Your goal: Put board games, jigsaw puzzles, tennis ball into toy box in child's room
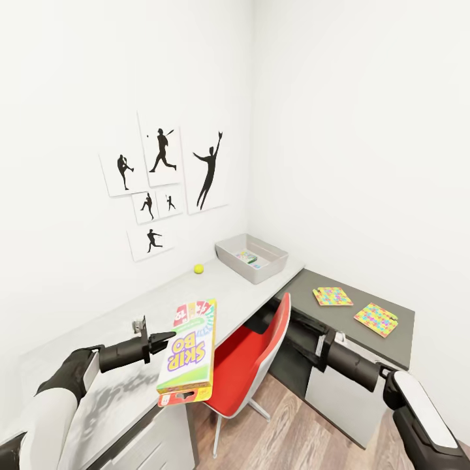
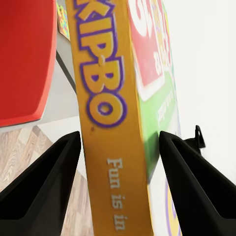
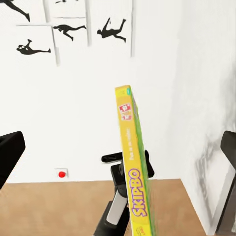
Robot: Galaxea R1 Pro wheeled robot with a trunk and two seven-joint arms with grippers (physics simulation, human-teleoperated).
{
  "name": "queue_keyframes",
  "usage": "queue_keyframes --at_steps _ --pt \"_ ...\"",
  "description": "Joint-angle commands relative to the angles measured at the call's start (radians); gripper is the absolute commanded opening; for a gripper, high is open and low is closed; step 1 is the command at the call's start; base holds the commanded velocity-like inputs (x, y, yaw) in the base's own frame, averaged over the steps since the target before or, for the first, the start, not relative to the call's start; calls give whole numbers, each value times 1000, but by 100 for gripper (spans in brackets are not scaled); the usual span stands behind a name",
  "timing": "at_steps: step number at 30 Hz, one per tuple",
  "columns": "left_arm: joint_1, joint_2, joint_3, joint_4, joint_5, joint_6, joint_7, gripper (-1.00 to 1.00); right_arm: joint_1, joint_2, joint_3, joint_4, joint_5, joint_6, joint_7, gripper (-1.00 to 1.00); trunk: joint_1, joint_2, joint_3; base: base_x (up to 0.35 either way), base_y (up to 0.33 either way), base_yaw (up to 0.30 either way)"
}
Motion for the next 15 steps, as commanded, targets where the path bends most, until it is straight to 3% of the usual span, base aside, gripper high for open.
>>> queue_keyframes --at_steps 1,5,15 --pt "-1 -1 7 0 -11 9 -6 -100 -1 1 -16 17 5 6 6 100 0 -1 -1 0 0 0" --pt "-2 0 7 0 -11 10 -6 -100 -1 1 -50 43 5 3 6 100 0 -1 -1 0 0 0" --pt "-2 0 6 0 -11 10 -6 -100 -2 1 -59 51 5 -1 7 100 0 -1 -1 0 0 0"
